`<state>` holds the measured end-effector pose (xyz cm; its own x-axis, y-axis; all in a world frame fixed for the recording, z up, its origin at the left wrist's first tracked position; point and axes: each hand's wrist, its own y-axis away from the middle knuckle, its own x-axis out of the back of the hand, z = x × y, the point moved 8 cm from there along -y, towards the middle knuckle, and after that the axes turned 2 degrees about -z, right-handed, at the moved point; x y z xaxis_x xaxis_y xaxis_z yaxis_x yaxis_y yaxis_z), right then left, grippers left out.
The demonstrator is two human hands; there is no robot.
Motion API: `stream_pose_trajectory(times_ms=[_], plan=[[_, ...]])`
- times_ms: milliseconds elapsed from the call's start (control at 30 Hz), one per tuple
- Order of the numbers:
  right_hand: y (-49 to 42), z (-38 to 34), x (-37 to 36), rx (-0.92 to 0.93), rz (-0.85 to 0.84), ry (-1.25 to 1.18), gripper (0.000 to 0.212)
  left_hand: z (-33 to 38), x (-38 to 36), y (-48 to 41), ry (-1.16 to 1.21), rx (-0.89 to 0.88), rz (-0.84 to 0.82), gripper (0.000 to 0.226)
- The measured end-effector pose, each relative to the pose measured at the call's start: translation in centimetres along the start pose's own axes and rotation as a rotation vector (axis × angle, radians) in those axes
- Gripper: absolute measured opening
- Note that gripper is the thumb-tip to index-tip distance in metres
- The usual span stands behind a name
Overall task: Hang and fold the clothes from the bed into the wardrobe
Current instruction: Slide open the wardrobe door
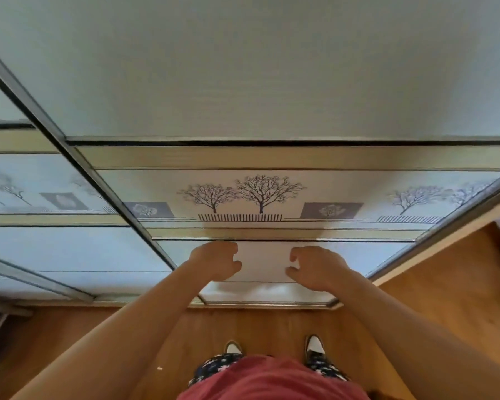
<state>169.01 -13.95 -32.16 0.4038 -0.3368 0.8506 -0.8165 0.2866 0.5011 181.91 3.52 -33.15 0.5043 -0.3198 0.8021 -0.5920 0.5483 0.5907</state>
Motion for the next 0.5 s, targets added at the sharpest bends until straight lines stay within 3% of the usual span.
stream_pose_trajectory(times_ms=[333, 400, 500], plan=[[2.9, 2.7, 5.2, 0.026, 0.124, 0.038, 0.043, 3.3, 4.3, 2.9, 0.020, -0.013, 0.126, 0.051], [4.3, 2.9, 7.0, 0.060, 0.244, 0.079, 0.037, 4.7, 5.1, 3.8, 0.038, -0.016, 0.152, 0.048], [7.7, 2.7, 10.6, 0.156, 0.570, 0.122, 0.032, 7.9, 7.2, 5.5, 0.002, -0.063, 0.305, 0.040]])
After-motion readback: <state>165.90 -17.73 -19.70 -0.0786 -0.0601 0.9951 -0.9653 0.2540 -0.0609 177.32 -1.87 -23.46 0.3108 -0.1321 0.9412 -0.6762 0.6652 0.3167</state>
